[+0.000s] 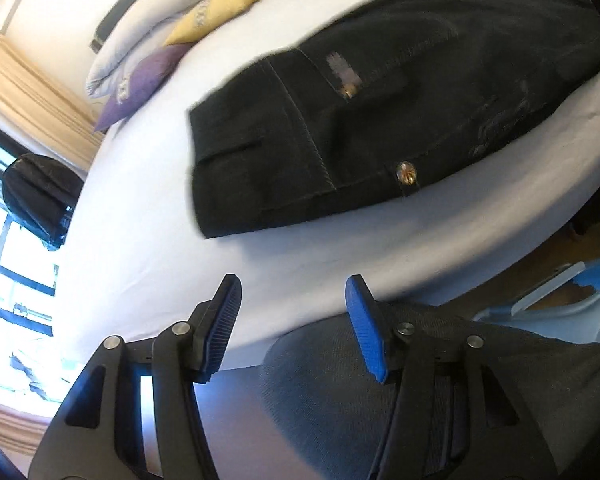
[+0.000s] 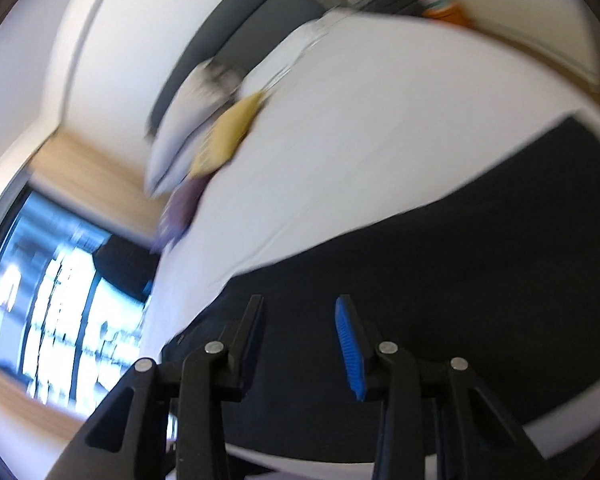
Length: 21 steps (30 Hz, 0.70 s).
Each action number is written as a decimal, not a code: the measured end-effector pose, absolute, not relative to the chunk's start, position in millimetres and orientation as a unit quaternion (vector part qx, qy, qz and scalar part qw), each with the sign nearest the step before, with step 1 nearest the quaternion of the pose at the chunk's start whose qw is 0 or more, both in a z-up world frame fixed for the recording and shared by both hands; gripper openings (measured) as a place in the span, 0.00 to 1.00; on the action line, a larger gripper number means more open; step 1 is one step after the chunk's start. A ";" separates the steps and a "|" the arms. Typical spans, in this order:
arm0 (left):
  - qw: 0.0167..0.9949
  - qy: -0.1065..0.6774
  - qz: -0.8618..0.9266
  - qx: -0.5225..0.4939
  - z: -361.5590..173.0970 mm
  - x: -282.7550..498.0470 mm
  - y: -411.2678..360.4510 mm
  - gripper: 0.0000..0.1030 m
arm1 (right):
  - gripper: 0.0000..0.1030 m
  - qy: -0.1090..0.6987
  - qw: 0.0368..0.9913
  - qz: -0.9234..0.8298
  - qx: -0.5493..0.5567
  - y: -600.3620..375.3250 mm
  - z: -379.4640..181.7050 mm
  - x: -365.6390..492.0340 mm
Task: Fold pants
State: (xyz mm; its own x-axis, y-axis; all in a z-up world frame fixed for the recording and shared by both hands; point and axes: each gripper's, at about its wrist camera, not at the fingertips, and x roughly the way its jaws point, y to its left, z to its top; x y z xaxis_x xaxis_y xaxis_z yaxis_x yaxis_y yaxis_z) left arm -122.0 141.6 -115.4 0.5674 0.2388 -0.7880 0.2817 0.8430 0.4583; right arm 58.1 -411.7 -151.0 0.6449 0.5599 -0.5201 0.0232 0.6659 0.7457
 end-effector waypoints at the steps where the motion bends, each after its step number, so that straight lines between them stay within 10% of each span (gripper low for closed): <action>1: 0.850 0.454 -0.016 0.265 -103.6 -123.9 140.8 0.51 | 0.37 0.396 0.821 0.187 0.366 -392.5 -152.1 59.9; 12: 0.892 0.411 -0.109 0.151 -84.3 -31.9 83.6 0.56 | 0.38 0.426 0.758 0.359 0.339 -252.5 -171.6 94.3; 16: 0.885 0.440 -0.117 0.099 -109.1 1.5 111.4 0.96 | 0.27 0.475 0.767 0.282 0.327 -253.3 -213.5 117.6; 21: 0.895 0.436 -0.029 0.090 -103.9 -3.1 170.4 0.94 | 0.12 0.458 0.784 0.244 0.340 -301.6 -225.3 101.3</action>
State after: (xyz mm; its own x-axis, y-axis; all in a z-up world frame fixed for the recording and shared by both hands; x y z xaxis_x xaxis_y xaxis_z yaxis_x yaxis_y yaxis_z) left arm -3.1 170.4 -103.9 0.6182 0.0266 -0.7856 0.1305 0.9821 0.1360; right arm 101.3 -301.6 -225.3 0.4609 0.6939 -0.5533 -0.0706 0.6502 0.7565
